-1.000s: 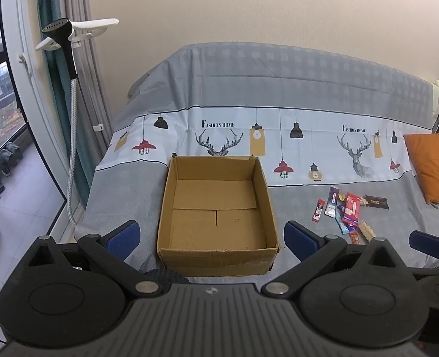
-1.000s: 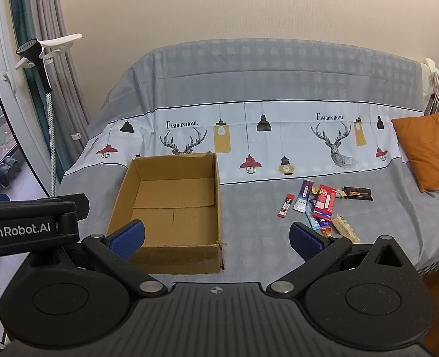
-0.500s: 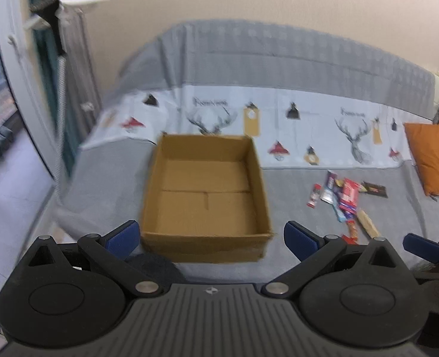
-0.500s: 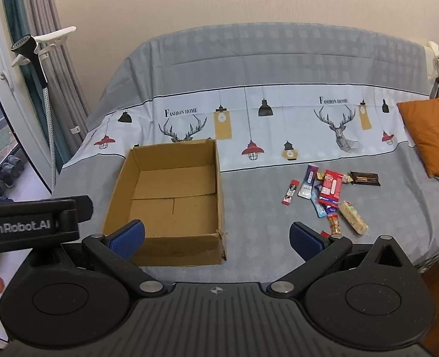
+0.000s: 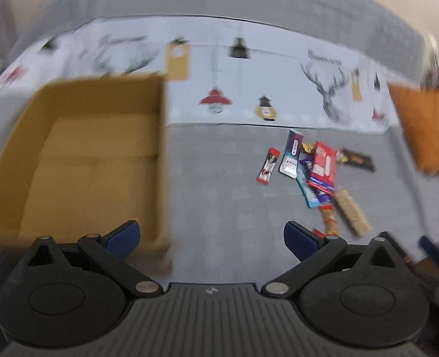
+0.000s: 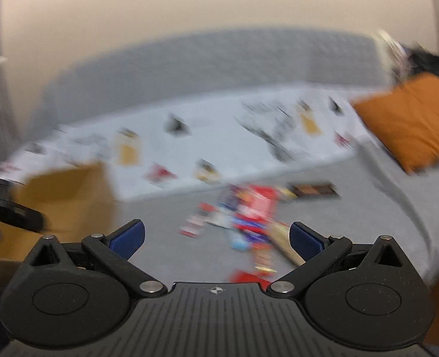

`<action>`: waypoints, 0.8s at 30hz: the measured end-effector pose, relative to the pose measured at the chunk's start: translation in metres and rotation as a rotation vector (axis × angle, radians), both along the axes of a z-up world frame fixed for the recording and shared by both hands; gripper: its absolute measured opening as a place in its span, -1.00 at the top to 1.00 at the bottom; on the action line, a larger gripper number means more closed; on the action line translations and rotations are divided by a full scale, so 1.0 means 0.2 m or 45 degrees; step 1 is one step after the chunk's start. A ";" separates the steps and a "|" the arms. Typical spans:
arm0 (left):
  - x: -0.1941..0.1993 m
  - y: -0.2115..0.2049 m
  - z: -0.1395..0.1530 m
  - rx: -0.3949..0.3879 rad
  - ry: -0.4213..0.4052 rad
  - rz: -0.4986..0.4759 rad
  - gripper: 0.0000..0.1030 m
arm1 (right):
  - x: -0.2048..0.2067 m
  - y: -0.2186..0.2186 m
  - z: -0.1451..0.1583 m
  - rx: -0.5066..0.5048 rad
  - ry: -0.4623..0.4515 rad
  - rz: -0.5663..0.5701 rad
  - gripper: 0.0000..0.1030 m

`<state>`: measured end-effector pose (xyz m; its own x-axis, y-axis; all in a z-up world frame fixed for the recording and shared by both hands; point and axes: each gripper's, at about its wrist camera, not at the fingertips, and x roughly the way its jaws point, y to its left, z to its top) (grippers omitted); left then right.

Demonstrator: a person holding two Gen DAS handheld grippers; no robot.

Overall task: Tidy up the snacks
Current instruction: 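Grasp the red Nescafé stick with left tool while right tool grasps the white-green snack bag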

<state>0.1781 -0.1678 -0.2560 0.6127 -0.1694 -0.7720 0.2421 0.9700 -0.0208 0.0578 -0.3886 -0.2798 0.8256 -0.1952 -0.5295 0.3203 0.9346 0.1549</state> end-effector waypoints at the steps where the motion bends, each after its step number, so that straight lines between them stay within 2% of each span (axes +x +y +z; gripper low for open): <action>1: 0.06 -0.09 -0.06 0.065 -0.049 -0.033 -1.00 | 0.06 -0.09 -0.07 0.037 0.015 -0.019 -0.99; 2: 0.12 -0.18 -0.13 0.124 -0.091 -0.062 -1.00 | 0.10 -0.16 -0.12 0.071 0.008 -0.021 -0.96; 4: 0.25 -0.30 -0.26 0.157 -0.154 -0.123 -1.00 | 0.19 -0.29 -0.21 0.101 -0.021 -0.072 -0.73; 6: 0.40 -0.43 -0.40 0.183 -0.128 -0.229 -1.00 | 0.28 -0.39 -0.30 0.103 -0.009 -0.078 -0.70; 8: 0.56 -0.53 -0.55 0.198 -0.095 -0.290 -1.00 | 0.37 -0.48 -0.41 0.121 0.067 -0.054 -0.70; 11: 0.74 -0.65 -0.70 0.151 -0.103 -0.386 -1.00 | 0.48 -0.57 -0.52 0.180 0.149 -0.021 -0.56; 14: 0.88 -0.76 -0.84 0.198 -0.072 -0.427 -0.99 | 0.54 -0.60 -0.59 0.234 0.170 0.033 -0.55; 16: 0.96 -0.81 -0.93 0.270 -0.021 -0.456 -0.97 | 0.56 -0.60 -0.64 0.272 0.222 0.072 -0.55; 17: 0.98 -0.81 -0.94 0.229 -0.013 -0.464 -0.96 | 0.58 -0.59 -0.65 0.265 0.250 0.097 -0.55; 19: 1.02 -0.77 -0.94 0.122 0.049 -0.495 -0.59 | 0.59 -0.57 -0.65 0.188 0.261 0.093 -0.52; 20: 1.02 -0.75 -0.92 0.115 0.040 -0.500 -0.39 | 0.59 -0.57 -0.66 0.173 0.260 0.083 -0.51; 21: 1.02 -0.74 -0.90 0.118 0.040 -0.490 0.04 | 0.60 -0.58 -0.66 0.177 0.263 0.079 -0.44; 22: 1.02 -0.71 -0.89 0.089 0.078 -0.465 0.46 | 0.59 -0.59 -0.67 0.177 0.269 0.066 -0.24; 23: 1.03 -0.67 -0.88 0.029 0.143 -0.433 0.63 | 0.59 -0.58 -0.67 0.140 0.278 0.039 -0.07; 24: 1.02 -0.63 -0.86 -0.037 0.206 -0.412 0.67 | 0.59 -0.57 -0.66 0.114 0.287 0.025 0.22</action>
